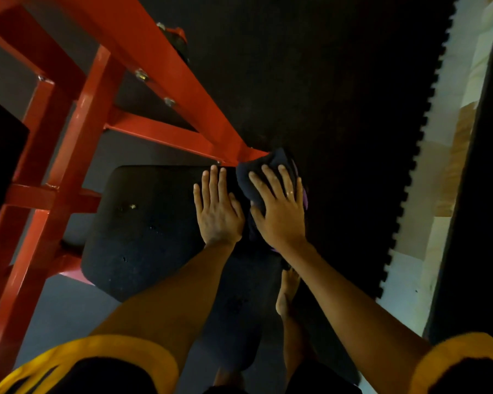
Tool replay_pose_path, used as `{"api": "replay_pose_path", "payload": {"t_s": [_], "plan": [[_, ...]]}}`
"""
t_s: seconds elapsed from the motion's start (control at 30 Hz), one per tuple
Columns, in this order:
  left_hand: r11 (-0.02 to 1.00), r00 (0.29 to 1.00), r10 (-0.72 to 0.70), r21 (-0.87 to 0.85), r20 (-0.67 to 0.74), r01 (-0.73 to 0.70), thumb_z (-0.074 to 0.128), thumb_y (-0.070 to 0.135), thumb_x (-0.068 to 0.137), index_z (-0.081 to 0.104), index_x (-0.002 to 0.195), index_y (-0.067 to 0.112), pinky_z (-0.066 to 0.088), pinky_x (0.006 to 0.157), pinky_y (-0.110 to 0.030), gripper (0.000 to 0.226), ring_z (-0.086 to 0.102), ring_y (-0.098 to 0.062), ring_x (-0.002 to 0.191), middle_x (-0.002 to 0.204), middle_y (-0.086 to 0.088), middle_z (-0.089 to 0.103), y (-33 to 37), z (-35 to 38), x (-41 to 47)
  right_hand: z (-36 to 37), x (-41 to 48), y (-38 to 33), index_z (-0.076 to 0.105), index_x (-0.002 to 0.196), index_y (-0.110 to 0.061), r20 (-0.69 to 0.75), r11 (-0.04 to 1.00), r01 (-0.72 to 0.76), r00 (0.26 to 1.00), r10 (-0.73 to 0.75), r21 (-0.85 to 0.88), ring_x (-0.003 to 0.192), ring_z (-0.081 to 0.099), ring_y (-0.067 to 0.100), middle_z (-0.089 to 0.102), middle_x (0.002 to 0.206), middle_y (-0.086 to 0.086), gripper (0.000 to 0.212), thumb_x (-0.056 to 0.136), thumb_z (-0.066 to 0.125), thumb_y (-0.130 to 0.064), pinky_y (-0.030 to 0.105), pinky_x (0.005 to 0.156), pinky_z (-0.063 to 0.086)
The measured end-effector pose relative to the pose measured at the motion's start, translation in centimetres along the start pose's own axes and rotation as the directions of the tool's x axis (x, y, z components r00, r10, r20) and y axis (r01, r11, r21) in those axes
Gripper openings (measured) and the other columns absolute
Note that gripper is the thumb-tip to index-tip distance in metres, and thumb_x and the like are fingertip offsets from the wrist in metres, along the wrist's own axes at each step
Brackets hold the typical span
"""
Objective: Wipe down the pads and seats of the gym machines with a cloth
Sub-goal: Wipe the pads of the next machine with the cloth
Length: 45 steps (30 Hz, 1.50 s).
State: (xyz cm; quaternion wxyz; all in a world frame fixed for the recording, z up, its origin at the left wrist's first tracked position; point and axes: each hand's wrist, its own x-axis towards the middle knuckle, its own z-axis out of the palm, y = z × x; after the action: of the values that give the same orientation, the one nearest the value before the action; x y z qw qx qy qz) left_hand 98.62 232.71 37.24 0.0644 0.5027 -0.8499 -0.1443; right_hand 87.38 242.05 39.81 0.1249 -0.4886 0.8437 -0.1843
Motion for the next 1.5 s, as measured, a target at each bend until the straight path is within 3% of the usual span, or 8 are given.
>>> {"api": "replay_pose_path", "payload": {"t_s": [0.1, 0.3, 0.57, 0.8, 0.97, 1.07, 1.27, 1.5], "plan": [[1.0, 1.0, 0.001, -0.008, -0.023, -0.001, 0.027, 0.029, 0.101, 0.029, 0.158, 0.014, 0.007, 0.127, -0.045, 0.059, 0.013, -0.023, 0.156, 0.167, -0.006, 0.023, 0.1, -0.1, -0.1, 0.1, -4.2, 1.7, 0.037, 0.156, -0.039, 0.018, 0.995, -0.015, 1.0, 0.013, 0.099, 0.158, 0.006, 0.025, 0.018, 0.17, -0.005, 0.061, 0.099, 0.059, -0.039, 0.058, 0.124, 0.019], [1.0, 0.999, 0.007, 0.008, -0.038, -0.007, 0.026, 0.028, 0.103, 0.028, 0.158, 0.014, 0.008, 0.127, -0.046, 0.058, 0.013, -0.023, 0.156, 0.166, -0.006, 0.024, 0.3, 0.1, 0.0, 0.1, 1.2, 1.4, 0.036, 0.153, -0.041, 0.046, 0.787, -0.493, 0.856, 0.515, 0.369, 0.144, 0.036, 0.043, 0.02, 0.167, 0.0, 0.057, 0.1, 0.052, -0.055, 0.057, 0.11, 0.041], [1.0, 0.996, 0.026, 0.004, -0.081, -0.026, 0.028, 0.027, 0.103, 0.031, 0.157, 0.009, 0.009, 0.127, -0.047, 0.057, 0.017, -0.026, 0.155, 0.165, -0.01, 0.027, 0.1, 0.1, -0.5, 2.0, -5.7, -1.9, 0.02, 0.158, -0.04, -0.018, 0.717, -0.528, 0.8, 0.6, 0.456, 0.147, 0.035, 0.039, 0.019, 0.166, 0.012, 0.068, 0.099, 0.051, -0.057, 0.055, 0.103, 0.05], [0.997, 0.993, 0.077, 0.005, -0.087, -0.077, 0.028, 0.028, 0.105, 0.031, 0.157, 0.006, 0.01, 0.126, -0.046, 0.056, 0.019, -0.029, 0.154, 0.164, -0.013, 0.028, -0.2, 0.3, -1.2, 0.2, 4.1, 3.6, 0.048, 0.146, -0.021, 0.148, 0.502, -0.603, 0.718, 0.68, 0.619, 0.128, 0.057, 0.031, 0.058, 0.14, 0.009, 0.06, 0.098, 0.057, -0.056, 0.04, 0.104, 0.045], [0.994, 0.992, 0.105, 0.03, -0.067, -0.103, 0.028, 0.028, 0.105, 0.03, 0.157, 0.005, 0.01, 0.126, -0.048, 0.057, 0.019, -0.03, 0.154, 0.164, -0.014, 0.026, -0.4, 0.2, -2.1, 2.3, -4.9, 1.1, 0.037, 0.153, -0.029, 0.011, 0.569, -0.529, 0.738, 0.674, 0.63, 0.135, 0.051, 0.022, 0.05, 0.149, 0.003, 0.068, 0.096, 0.055, -0.062, 0.038, 0.112, 0.043], [0.993, 0.992, 0.111, 0.044, -0.067, -0.108, 0.029, 0.028, 0.105, 0.03, 0.157, 0.005, 0.013, 0.126, -0.049, 0.057, 0.02, -0.031, 0.154, 0.164, -0.014, 0.027, -0.2, 0.0, -2.0, 2.6, -10.1, -1.8, 0.03, 0.158, -0.028, 0.063, 0.521, -0.545, 0.729, 0.682, 0.657, 0.141, 0.046, 0.023, 0.039, 0.158, 0.002, 0.068, 0.099, 0.056, -0.052, 0.031, 0.107, 0.041], [0.983, 0.985, 0.173, 0.061, -0.018, -0.172, 0.026, 0.032, 0.106, 0.03, 0.157, 0.004, 0.014, 0.126, -0.05, 0.058, 0.021, -0.032, 0.153, 0.164, -0.017, 0.026, -0.8, -0.4, -2.2, 1.3, -4.6, -1.6, 0.03, 0.158, -0.039, -0.051, 0.749, -0.524, 0.805, 0.591, 0.405, 0.154, 0.017, 0.037, 0.016, 0.169, 0.01, 0.063, 0.101, 0.049, -0.057, 0.054, 0.116, 0.036], [0.959, 0.959, 0.265, 0.074, 0.102, -0.273, 0.027, 0.037, 0.105, 0.019, 0.16, 0.009, 0.008, 0.127, -0.046, 0.063, 0.01, -0.024, 0.156, 0.168, -0.011, 0.014, -4.4, -2.1, -4.4, 2.7, -9.9, -4.9, 0.048, 0.151, -0.033, -0.157, 0.99, -0.141, 0.978, 0.139, 0.001, 0.157, 0.009, 0.036, 0.027, 0.167, 0.005, 0.054, 0.099, 0.054, -0.047, 0.059, 0.123, 0.018]]}}
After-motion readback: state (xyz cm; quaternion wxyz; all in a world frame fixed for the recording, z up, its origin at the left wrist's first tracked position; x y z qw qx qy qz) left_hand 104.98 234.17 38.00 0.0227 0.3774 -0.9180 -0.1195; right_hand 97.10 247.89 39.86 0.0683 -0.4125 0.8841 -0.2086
